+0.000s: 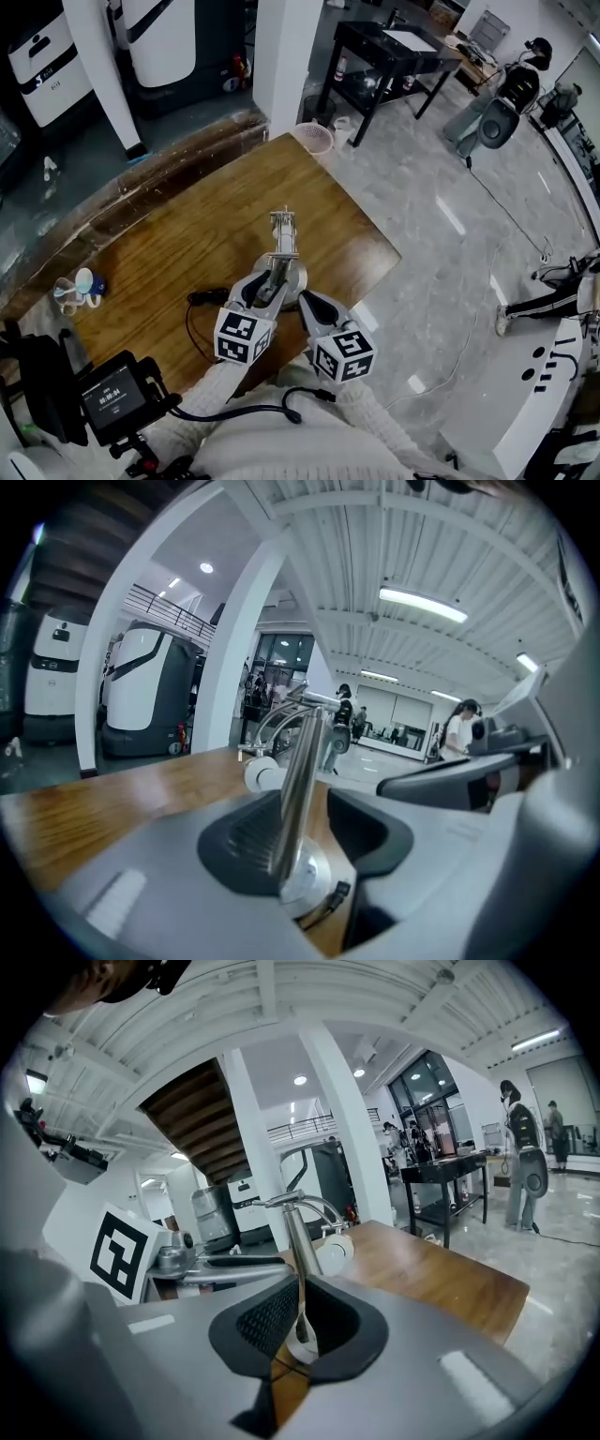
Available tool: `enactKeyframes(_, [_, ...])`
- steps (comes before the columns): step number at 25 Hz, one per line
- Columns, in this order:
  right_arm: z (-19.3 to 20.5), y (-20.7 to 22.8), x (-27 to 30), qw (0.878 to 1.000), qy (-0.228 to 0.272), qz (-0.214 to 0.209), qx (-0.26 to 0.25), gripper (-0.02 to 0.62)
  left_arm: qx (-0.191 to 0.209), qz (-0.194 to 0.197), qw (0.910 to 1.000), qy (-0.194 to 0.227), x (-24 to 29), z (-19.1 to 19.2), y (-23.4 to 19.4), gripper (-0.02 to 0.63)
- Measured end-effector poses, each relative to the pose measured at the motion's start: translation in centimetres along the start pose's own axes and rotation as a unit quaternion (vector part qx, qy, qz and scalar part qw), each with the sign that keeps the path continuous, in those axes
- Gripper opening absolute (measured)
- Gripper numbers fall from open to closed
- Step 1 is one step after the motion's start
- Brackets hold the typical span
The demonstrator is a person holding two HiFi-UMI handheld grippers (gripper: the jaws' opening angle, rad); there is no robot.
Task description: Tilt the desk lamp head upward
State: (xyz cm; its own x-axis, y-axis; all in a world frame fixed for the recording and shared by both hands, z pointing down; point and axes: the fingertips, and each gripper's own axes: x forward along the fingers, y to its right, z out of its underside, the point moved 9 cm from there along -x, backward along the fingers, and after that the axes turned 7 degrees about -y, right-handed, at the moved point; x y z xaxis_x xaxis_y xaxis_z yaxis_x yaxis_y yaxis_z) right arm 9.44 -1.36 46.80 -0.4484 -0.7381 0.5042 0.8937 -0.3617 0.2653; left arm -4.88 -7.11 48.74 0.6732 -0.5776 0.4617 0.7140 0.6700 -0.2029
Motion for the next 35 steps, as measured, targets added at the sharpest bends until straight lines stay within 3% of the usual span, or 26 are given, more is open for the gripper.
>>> enactKeyframes(7, [-3.4, 3.2, 0.7, 1.000, -0.005, -0.007, -0.004, 0.068, -0.009, -0.005, 0.9999, -0.006, 2.0, -0.5, -0.5, 0.146])
enactKeyframes(14, [-8.6, 7.1, 2.7, 0.998, -0.009, -0.060, -0.004, 0.097, 0.009, -0.022, 0.9997, -0.005, 2.5, -0.7, 0.0, 0.149])
enactKeyframes(17, [-9.9, 8.1, 4.6, 0.992, -0.016, -0.115, 0.054, 0.101, 0.023, -0.036, 0.9991, -0.009, 2.6, -0.6, 0.3, 0.147])
enactKeyframes(19, [-10.3, 8.7, 6.0, 0.976, -0.032, -0.175, 0.128, 0.109, 0.026, -0.039, 0.9989, -0.009, 2.6, -0.6, 0.5, 0.147])
enactKeyframes(20, [-10.4, 9.0, 6.7, 0.962, -0.044, -0.207, 0.174, 0.110, 0.027, -0.039, 0.9988, -0.009, 2.6, -0.6, 0.5, 0.147])
enactKeyframes(22, [-10.4, 9.5, 8.0, 0.926, -0.069, -0.262, 0.262, 0.124, 0.030, -0.039, 0.9987, -0.010, 2.6, -0.8, 0.6, 0.147])
enactKeyframes(25, [-9.6, 10.3, 9.4, 0.881, -0.101, -0.310, 0.343, 0.134, 0.031, -0.039, 0.9987, -0.011, 2.5, -0.8, 0.7, 0.147])
enactKeyframes(31, [-8.7, 9.7, 11.3, 0.810, -0.120, -0.372, 0.436, 0.143, 0.033, -0.041, 0.9985, -0.015, 2.3, -1.0, 0.6, 0.148])
enactKeyframes(33, [-8.8, 9.2, 11.9, 0.796, -0.124, -0.384, 0.450, 0.148, 0.034, -0.041, 0.9985, -0.015, 2.1, -1.1, 0.7, 0.148])
enactKeyframes(35, [-8.9, 9.0, 12.6, 0.790, -0.128, -0.391, 0.455, 0.150, 0.034, -0.041, 0.9985, -0.015, 2.1, -1.2, 0.7, 0.149])
